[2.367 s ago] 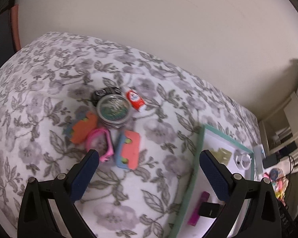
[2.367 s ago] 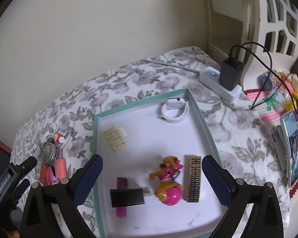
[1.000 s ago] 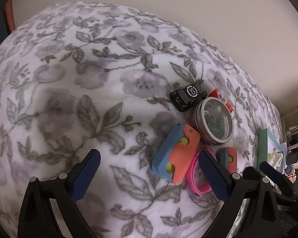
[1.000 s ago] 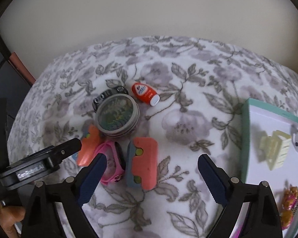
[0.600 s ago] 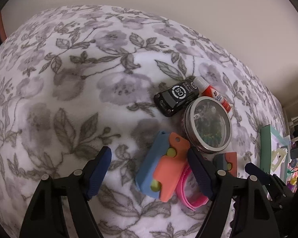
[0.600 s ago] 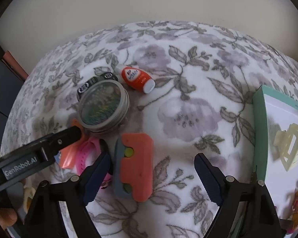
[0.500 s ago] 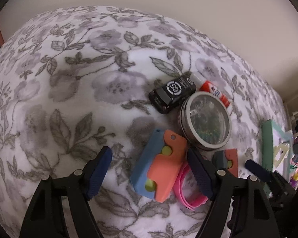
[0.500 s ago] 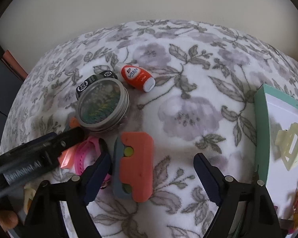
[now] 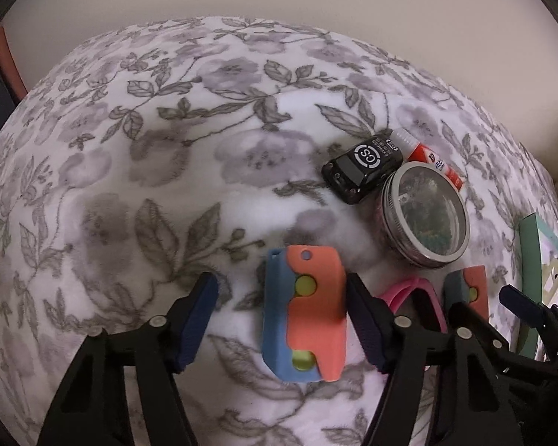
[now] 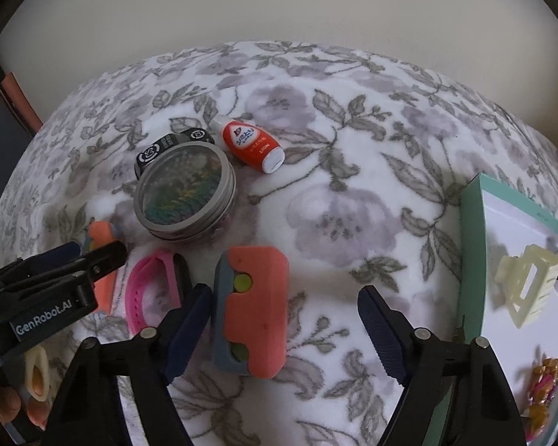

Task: Organize rigid objects
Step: 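Close the left gripper on an orange-and-blue case while the right gripper grasps another, then lift both orange-and-blue cases and carry them toward the tray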

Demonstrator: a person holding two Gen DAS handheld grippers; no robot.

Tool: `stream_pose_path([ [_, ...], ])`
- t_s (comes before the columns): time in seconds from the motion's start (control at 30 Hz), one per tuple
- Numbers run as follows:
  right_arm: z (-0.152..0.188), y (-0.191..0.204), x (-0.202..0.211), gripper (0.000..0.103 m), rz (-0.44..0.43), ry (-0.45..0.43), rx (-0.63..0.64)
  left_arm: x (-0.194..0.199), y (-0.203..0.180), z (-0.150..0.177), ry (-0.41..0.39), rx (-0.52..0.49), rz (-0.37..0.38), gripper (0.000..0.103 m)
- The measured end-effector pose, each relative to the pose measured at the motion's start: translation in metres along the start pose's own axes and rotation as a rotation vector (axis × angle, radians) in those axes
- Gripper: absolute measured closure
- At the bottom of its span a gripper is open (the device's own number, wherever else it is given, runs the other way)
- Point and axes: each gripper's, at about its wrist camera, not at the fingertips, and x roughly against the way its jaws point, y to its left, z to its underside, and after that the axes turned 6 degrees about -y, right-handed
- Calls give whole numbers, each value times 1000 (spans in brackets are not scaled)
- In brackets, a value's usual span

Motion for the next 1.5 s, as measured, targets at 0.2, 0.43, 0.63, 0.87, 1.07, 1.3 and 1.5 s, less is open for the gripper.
stream_pose_path([
  [0.2, 6, 13, -7, 29, 21, 20, 55, 3, 1, 1, -4, -16, -17, 40],
  [0.43, 8, 15, -7, 29, 33, 7, 64, 2, -4, 0, -14, -40, -41, 40],
  [0.63, 9, 16, -6, 29, 38, -2, 61, 3, -7, 3, -18, -50, -63, 43],
  [0.87, 8, 23, -1, 55, 23, -14, 82, 8, -7, 7, -3, -41, -61, 60],
  [1.07, 10, 25, 3, 57, -22, 5, 73, 13, -5, 12, 21, -17, -58, 60],
  [1.3, 2, 18, 28, 57, -92, -35, 20, 37, -12, 10, 6, 26, -29, 60],
  [1.5, -7, -14, 65, 57, -125, -91, -90, 80, -42, -7, -68, 28, 27, 60],
])
